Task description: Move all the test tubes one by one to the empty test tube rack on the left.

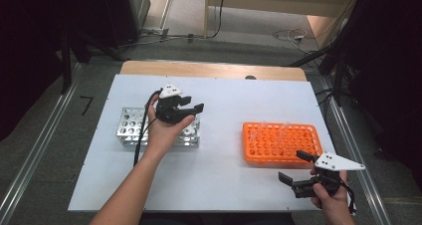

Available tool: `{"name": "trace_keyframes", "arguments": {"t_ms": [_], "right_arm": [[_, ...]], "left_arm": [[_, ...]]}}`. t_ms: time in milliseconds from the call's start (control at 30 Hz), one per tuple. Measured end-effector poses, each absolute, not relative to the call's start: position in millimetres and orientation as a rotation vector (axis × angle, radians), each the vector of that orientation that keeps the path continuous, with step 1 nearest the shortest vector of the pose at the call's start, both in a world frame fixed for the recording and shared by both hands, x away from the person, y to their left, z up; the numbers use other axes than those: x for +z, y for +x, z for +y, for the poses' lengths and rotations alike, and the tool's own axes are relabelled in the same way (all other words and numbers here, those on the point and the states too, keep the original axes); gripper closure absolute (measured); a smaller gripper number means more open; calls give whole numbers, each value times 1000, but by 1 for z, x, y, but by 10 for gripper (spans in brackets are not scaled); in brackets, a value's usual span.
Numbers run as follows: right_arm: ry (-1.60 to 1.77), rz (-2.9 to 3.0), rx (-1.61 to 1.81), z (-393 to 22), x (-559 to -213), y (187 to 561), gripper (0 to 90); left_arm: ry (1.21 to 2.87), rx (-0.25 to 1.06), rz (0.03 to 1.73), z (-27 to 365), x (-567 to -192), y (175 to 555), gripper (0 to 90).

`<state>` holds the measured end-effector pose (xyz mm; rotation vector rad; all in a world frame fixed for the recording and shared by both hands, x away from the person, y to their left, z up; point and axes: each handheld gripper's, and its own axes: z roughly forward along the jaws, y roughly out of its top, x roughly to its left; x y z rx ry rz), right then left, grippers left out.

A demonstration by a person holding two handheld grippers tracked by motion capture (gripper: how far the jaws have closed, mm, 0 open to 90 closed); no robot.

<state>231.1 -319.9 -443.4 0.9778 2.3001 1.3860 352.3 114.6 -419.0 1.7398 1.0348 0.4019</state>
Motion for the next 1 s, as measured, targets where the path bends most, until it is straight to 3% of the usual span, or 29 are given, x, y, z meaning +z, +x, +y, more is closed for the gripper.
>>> {"name": "trace_keyframes", "arguments": {"t_ms": [267, 333, 500, 533, 1000], "right_arm": [[975, 2298, 1392, -319, -441, 233, 0], [978, 2297, 1394, -318, -440, 234, 0], [972, 2294, 1386, -318, -438, 237, 0], [981, 2289, 1388, -318, -437, 238, 0], [1038, 2213, 1352, -325, -422, 265, 0]], "left_arm": [[1701, 392, 993, 120, -413, 326, 236], [1697, 394, 981, 121, -411, 317, 145], [1674, 413, 962, 123, -407, 297, 68], [1671, 418, 964, 123, -406, 294, 15], [1620, 446, 938, 147, -406, 247, 0]]}}
